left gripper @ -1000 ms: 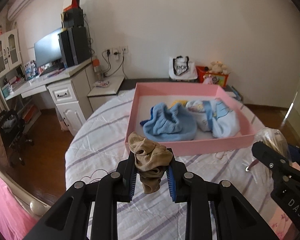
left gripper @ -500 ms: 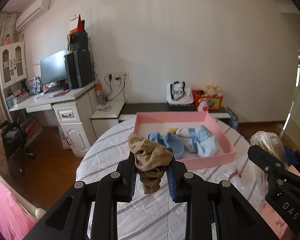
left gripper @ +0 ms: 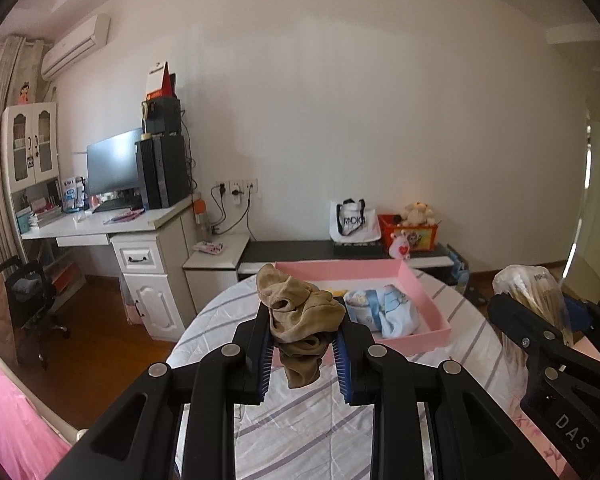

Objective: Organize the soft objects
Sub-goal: 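Lift the beige scrunchie with the left gripper while the right gripper lifts the swab pack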

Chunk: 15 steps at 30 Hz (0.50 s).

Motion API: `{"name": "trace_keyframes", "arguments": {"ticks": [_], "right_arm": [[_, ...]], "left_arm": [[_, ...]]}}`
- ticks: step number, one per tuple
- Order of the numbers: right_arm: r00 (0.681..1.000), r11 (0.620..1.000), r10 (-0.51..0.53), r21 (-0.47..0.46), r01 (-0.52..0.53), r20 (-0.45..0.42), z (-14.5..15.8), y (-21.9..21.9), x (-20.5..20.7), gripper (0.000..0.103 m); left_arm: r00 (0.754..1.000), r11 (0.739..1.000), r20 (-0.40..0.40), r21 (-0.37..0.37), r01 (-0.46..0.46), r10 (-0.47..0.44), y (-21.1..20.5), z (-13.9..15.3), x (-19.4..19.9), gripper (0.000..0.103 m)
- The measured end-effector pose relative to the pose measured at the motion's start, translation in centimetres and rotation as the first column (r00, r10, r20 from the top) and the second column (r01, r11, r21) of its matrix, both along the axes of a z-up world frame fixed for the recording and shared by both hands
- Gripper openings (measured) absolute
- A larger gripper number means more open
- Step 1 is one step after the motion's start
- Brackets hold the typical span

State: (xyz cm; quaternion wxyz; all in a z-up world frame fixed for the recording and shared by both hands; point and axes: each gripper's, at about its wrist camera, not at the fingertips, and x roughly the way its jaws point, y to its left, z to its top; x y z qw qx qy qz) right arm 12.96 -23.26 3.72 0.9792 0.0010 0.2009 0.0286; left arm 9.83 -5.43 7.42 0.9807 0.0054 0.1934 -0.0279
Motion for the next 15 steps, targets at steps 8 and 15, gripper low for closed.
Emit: {"name": "trace_keyframes", "arguments": {"ticks": [8,15], "right_arm": [[0.999,1.0,0.014,-0.003,-0.014,0.04,0.7,0.4,-1.1,0.045],[0.999,1.0,0.018,-0.004,-0.018,0.045,0.7,0.4,-1.4,0.045]], "left_arm": [[1.0,1.0,0.022,0.004,-0.008,0.008,0.3,-0.5,-2.5,0.023],[1.0,1.0,0.019,0.007,-0.012,0.012,-0.2,-0.8,-2.6,0.023]]}}
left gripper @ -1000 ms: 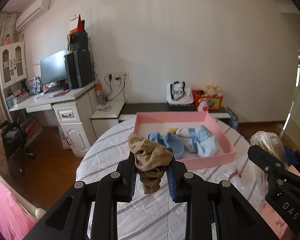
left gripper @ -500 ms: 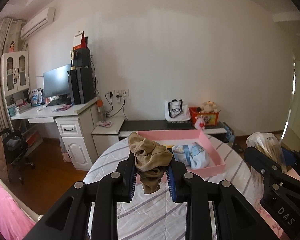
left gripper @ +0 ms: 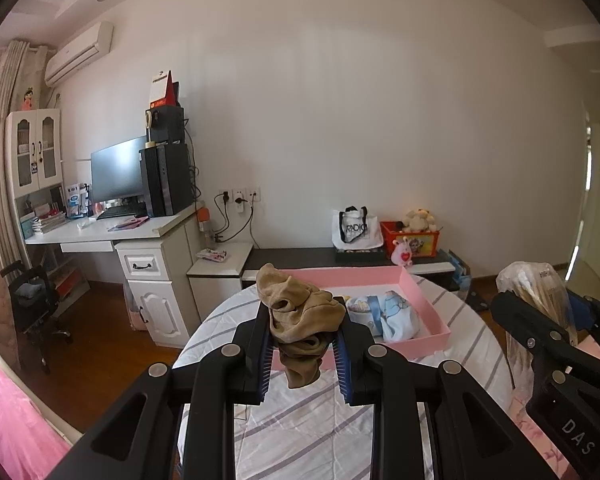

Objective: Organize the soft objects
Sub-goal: 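Lift the beige scrunchie with the left gripper while the right gripper lifts the swab pack, then carry both held items over the pink tray and lower them inside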

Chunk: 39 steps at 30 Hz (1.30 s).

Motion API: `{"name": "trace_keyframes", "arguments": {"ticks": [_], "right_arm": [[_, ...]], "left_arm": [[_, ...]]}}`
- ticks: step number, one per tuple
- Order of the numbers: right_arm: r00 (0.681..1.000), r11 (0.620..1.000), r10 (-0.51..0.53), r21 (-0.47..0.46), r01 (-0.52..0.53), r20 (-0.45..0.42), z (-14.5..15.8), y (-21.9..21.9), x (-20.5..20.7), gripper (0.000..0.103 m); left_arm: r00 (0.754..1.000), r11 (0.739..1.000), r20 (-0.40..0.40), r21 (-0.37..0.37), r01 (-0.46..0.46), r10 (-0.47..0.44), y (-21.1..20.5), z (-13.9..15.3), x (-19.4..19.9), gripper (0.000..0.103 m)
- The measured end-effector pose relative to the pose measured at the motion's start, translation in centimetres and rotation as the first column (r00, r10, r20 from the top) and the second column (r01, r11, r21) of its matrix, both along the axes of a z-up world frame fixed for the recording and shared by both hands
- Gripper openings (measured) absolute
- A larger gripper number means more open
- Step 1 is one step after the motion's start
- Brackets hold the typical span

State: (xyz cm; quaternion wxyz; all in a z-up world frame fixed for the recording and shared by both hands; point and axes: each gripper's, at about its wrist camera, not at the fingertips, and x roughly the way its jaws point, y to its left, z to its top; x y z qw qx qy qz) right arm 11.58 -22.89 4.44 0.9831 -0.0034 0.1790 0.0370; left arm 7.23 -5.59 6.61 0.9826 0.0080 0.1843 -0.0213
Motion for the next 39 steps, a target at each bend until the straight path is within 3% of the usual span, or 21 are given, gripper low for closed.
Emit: {"name": "trace_keyframes", "arguments": {"ticks": [27,39], "right_arm": [[1.0,1.0,0.0,-0.004,0.0,-0.026,-0.3,0.1,1.3,0.045],[0.996,0.999,-0.032,0.008,0.033,-0.087,-1.7,-0.5,4.1,0.045]], "left_arm": [[0.999,1.0,-0.033,0.001,-0.007,0.007,-0.8,0.2,2.7,0.023],[0.995,1.0,-0.096,0.004,0.005,-0.004,-0.4,-0.4,7.3,0.023]]}}
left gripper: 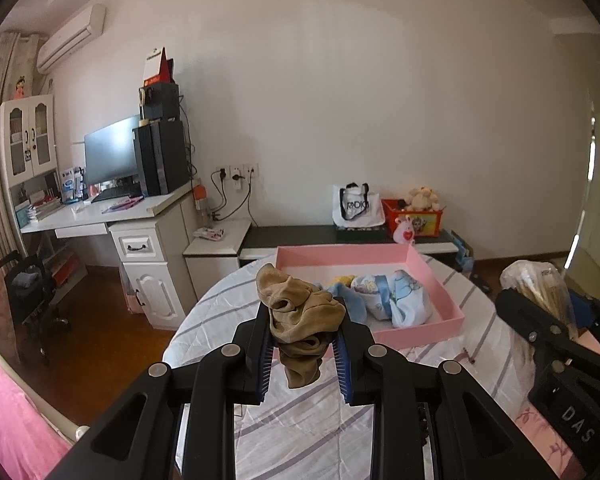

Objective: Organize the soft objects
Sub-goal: 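Carry both held items over the pink tray and lower them inside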

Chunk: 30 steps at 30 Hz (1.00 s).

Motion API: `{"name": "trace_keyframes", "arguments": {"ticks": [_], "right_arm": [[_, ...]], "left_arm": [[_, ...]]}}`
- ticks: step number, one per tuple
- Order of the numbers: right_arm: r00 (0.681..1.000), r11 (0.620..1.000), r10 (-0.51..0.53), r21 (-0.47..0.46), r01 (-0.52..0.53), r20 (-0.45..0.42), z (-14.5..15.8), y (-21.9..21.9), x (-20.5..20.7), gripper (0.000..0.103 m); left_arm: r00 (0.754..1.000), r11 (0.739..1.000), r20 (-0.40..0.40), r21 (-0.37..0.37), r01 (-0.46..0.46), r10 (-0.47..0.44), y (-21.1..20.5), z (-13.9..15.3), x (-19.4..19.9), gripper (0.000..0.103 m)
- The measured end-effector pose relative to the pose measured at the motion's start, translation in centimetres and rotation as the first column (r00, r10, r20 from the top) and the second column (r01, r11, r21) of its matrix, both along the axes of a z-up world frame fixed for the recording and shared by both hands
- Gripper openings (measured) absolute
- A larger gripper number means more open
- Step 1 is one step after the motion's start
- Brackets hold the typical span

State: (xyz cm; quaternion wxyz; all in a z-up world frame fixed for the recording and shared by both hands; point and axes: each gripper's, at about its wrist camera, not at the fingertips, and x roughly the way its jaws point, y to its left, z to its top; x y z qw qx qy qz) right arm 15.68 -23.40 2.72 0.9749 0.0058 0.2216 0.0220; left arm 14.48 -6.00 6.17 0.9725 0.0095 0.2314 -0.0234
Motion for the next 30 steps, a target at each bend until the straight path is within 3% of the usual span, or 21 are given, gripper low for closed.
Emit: {"name": "trace_keyframes", "arguments": {"ticks": [10,18,30], "right_arm": [[0.997,0.999,-0.048,0.012,0.049,-0.064,-1.8,-1.4,3.6,0.045],[0.992,0.998,-0.061,0.009,0.063,-0.107,-2.8,-2.5,8.2,0.045],[0.972,0.999,-0.033,-0.006,0.032,-0.232,-6.4,-2.1,14.7,0.045]], "left_arm": [[0.998,1.0,-0.069,0.005,-0.003,0.003,-0.1,-0.9,6.1,0.023],[0.993,1.0,-0.118,0.004,-0.004,0.004,0.0,-1.5,13.0,0.023],[0.968,1.0,-0.251,0.004,0.03,-0.028,-0.9,-3.0,24.7,0.023]]}}
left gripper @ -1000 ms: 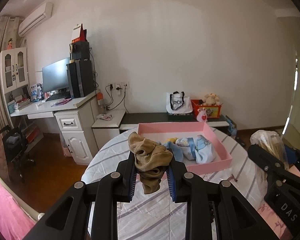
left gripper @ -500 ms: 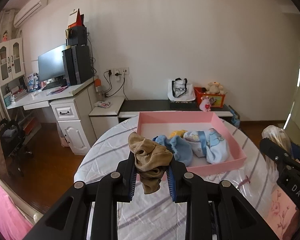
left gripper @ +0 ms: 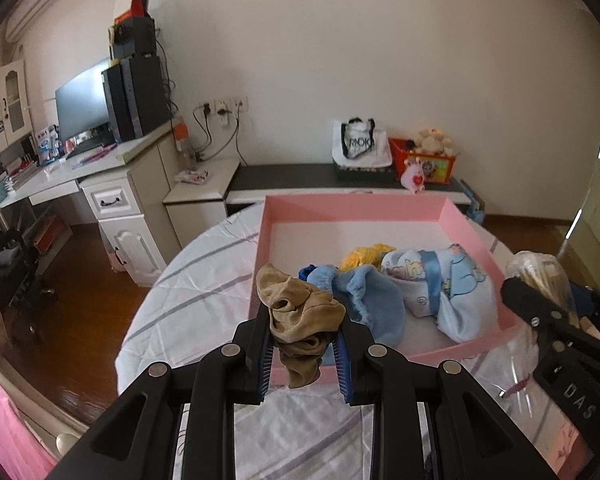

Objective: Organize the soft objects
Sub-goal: 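Carry both held items over the pink tray and lower them inside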

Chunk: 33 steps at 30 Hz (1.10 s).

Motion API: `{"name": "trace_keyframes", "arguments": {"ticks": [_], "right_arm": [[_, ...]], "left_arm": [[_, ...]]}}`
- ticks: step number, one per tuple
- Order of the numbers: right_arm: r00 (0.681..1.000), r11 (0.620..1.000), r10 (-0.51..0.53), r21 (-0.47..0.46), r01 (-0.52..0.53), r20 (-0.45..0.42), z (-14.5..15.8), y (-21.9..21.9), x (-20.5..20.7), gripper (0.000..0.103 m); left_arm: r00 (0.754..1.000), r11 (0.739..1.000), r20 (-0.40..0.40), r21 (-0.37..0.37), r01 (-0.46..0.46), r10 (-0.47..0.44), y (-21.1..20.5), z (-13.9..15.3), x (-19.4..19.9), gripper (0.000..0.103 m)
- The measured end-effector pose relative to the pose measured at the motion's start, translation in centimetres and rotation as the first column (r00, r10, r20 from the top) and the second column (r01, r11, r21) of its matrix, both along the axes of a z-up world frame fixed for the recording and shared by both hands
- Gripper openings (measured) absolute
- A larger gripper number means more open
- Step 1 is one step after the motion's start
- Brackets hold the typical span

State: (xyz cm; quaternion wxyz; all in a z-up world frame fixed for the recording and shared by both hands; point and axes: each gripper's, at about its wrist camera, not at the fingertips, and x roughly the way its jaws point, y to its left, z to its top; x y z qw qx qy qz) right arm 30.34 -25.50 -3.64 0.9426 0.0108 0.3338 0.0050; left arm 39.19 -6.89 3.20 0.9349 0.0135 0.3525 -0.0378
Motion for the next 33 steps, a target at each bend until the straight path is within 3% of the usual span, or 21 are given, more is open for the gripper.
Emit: {"name": "trace_keyframes", "arguments": {"ticks": [9,19,25,33], "right_arm": [[0.994,1.0,0.019,0.001,-0.019,-0.11,-3.6,0.6,4.4,0.045],[0.993,0.997,-0.017,-0.076,0.008,-0.116,-4.5,0.8,7.0,0.046],[0.993,0.996,-0.017,-0.09,0.007,-0.114,-4.9,1.0,8.5,0.047],[0.994,0.996,0.007,-0.089,-0.017,-0.109,-5.2,1.4,9.5,0.047]], "left_arm": [[0.993,0.999,-0.108,0.0,0.039,-0.039,-1.3,-1.7,8.9,0.023],[0.981,0.998,-0.186,0.011,0.062,-0.059,-3.1,-3.4,17.2,0.023],[0.981,0.997,-0.192,0.053,0.047,-0.036,-4.5,-4.6,21.1,0.023],[0.983,0.994,-0.183,0.103,0.027,-0.008,-7.2,-6.6,22.7,0.026]]}}
